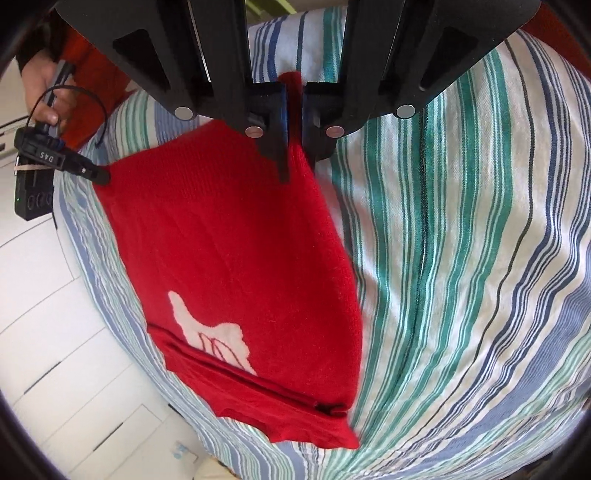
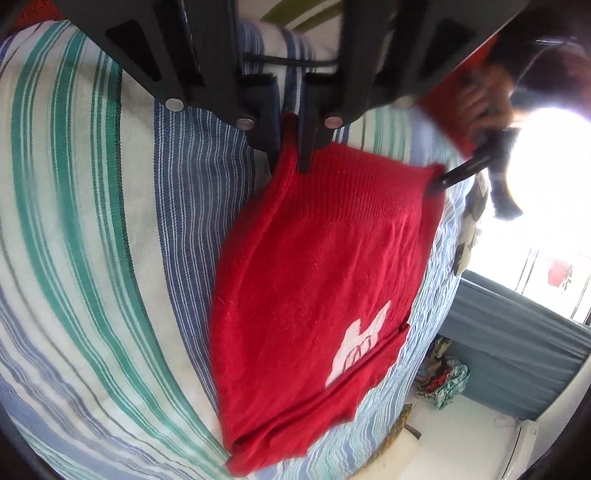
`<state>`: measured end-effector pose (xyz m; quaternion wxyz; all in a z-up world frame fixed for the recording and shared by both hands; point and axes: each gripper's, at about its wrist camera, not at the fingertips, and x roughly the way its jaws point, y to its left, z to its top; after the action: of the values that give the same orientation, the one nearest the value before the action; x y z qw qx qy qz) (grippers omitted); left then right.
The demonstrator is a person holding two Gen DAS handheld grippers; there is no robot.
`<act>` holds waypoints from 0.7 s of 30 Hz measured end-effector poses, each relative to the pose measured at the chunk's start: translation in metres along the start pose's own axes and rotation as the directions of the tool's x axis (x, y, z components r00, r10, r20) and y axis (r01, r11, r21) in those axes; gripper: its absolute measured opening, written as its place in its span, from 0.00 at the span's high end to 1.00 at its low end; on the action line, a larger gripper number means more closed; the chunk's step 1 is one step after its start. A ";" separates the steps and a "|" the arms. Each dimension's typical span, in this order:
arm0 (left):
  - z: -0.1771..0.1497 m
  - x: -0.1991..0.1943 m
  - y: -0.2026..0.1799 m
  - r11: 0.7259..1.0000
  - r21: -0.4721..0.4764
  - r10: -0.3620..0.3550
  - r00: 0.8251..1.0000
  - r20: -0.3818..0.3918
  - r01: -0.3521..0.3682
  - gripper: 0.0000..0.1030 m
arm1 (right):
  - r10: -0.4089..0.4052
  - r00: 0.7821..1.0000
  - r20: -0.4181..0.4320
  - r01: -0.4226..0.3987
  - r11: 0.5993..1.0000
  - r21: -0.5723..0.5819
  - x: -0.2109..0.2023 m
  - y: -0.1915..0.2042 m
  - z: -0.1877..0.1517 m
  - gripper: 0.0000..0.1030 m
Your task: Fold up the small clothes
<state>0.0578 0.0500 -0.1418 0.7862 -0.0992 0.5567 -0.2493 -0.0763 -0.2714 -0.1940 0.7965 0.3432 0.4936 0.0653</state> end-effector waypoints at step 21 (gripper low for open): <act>0.311 0.089 0.033 0.978 -0.203 -0.021 0.986 0.163 0.054 0.98 | -0.011 0.951 0.309 0.002 1.000 0.030 0.031 0.021 0.307 0.93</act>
<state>0.3772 -0.0042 -0.1178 0.8088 -0.2105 0.5129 -0.1960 0.1993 -0.3897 -0.1187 0.8589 0.3592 0.3649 0.0007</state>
